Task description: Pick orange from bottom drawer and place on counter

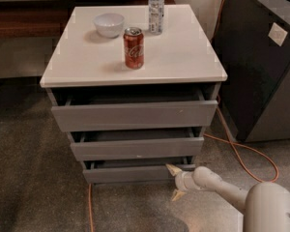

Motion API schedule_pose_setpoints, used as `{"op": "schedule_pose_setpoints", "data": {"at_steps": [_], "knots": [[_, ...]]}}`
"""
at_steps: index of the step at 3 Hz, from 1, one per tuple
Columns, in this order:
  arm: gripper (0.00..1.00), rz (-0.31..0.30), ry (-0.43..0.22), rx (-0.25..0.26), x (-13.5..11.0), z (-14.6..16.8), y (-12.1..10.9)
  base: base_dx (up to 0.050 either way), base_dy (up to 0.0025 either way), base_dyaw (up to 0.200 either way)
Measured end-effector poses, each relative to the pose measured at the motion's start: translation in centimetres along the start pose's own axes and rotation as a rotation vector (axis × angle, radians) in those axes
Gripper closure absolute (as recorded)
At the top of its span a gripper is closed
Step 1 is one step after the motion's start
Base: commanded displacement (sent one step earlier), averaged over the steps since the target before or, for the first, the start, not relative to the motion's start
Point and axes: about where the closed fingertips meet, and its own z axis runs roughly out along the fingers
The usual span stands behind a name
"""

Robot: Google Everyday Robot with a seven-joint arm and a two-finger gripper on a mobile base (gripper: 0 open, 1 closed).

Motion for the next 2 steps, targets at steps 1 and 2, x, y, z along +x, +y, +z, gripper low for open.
{"op": "schedule_pose_setpoints", "data": {"at_steps": [1, 2], "knots": [[0.0, -0.007, 0.001, 0.002, 0.1, 1.0, -1.9, 0.0, 0.0, 0.0], [0.0, -0.016, 0.02, -0.003, 0.0, 2.0, -3.4, 0.0, 0.0, 0.0]]}}
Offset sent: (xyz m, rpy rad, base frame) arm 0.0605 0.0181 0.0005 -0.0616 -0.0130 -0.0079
